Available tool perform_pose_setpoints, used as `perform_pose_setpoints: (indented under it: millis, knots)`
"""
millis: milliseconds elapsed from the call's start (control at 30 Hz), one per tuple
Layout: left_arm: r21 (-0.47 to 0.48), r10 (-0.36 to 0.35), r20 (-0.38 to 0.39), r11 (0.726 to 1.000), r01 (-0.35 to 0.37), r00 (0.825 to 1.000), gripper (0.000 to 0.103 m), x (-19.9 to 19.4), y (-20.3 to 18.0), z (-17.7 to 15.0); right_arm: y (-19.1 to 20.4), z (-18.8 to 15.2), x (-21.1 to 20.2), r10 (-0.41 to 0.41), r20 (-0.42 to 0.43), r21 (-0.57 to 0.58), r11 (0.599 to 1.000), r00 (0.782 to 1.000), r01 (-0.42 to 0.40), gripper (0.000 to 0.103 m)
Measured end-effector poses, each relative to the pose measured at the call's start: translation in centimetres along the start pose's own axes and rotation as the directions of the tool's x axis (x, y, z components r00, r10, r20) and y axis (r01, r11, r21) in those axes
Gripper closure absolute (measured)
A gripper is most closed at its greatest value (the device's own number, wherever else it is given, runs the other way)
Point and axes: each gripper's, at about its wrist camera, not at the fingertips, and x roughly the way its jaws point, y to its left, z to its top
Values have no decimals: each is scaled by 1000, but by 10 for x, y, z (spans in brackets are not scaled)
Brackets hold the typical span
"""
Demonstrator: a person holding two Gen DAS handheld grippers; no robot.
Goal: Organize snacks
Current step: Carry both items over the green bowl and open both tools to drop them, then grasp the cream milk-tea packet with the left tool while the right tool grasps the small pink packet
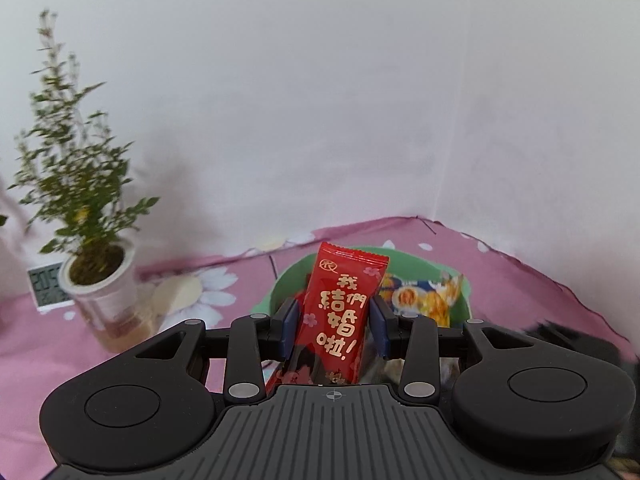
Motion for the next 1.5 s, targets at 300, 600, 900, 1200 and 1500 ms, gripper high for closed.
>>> perform_pose_setpoints:
  millis: [300,600,900,1200,1500]
  knots:
    - [-41,-46,-43,998,44,998,0,49,-15,10,4,-15,-55,5,9,-4,1000,1000,-5,27]
    - [-65,-19,-34,998,17,999,0,8,0,-4,13,-43,-83,130,-132,36,991,983,-127,27]
    - [-165,58,-129,983,-79,990,0,-39,54,-61,70,-84,-114,270,-293,-27,956,917,-291,27]
    - [-200,77,-222,972,-123,972,0,-52,69,-114,126,-102,-107,347,-365,-9,927,864,-376,27]
    - [-216,36,-279,971,-99,960,0,-22,68,-123,137,-103,-98,248,-330,-62,957,911,-283,40]
